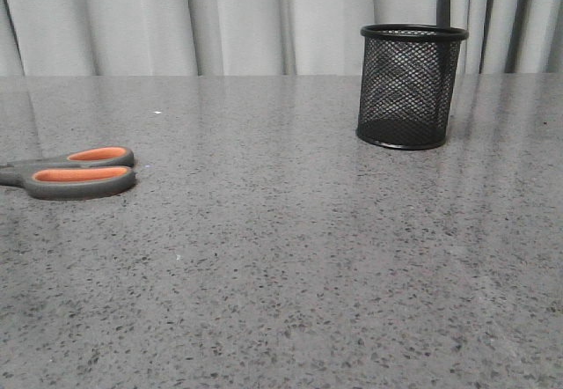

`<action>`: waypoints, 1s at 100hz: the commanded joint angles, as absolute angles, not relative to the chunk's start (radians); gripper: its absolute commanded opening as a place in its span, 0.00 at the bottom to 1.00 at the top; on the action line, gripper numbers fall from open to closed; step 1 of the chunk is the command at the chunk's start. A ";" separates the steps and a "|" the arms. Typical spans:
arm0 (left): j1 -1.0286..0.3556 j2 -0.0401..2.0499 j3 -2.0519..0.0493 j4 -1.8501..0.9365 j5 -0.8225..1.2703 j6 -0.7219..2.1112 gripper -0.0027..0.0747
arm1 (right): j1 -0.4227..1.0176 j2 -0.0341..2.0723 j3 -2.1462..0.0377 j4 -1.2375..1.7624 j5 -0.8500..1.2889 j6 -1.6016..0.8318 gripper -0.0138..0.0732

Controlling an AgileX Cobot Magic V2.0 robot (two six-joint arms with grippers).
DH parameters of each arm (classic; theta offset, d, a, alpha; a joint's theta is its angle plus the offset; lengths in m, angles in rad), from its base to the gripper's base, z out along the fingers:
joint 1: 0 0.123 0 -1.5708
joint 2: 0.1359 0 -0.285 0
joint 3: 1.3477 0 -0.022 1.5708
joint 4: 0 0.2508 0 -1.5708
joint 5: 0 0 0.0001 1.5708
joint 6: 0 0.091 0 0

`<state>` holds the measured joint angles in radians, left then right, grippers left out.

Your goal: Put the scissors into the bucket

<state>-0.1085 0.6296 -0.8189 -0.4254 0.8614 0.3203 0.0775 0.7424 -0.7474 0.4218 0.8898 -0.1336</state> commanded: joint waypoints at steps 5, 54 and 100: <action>-0.104 0.661 -0.858 -0.500 0.827 0.371 0.19 | 0.072 0.746 -0.792 0.439 0.852 -0.185 0.12; -0.104 0.780 -0.900 -0.517 0.907 0.465 0.56 | 0.072 0.746 -0.803 0.469 0.855 -0.199 0.76; -0.104 1.201 -1.153 -0.410 1.121 0.873 0.56 | 0.072 0.746 -0.803 0.469 0.857 -0.226 0.76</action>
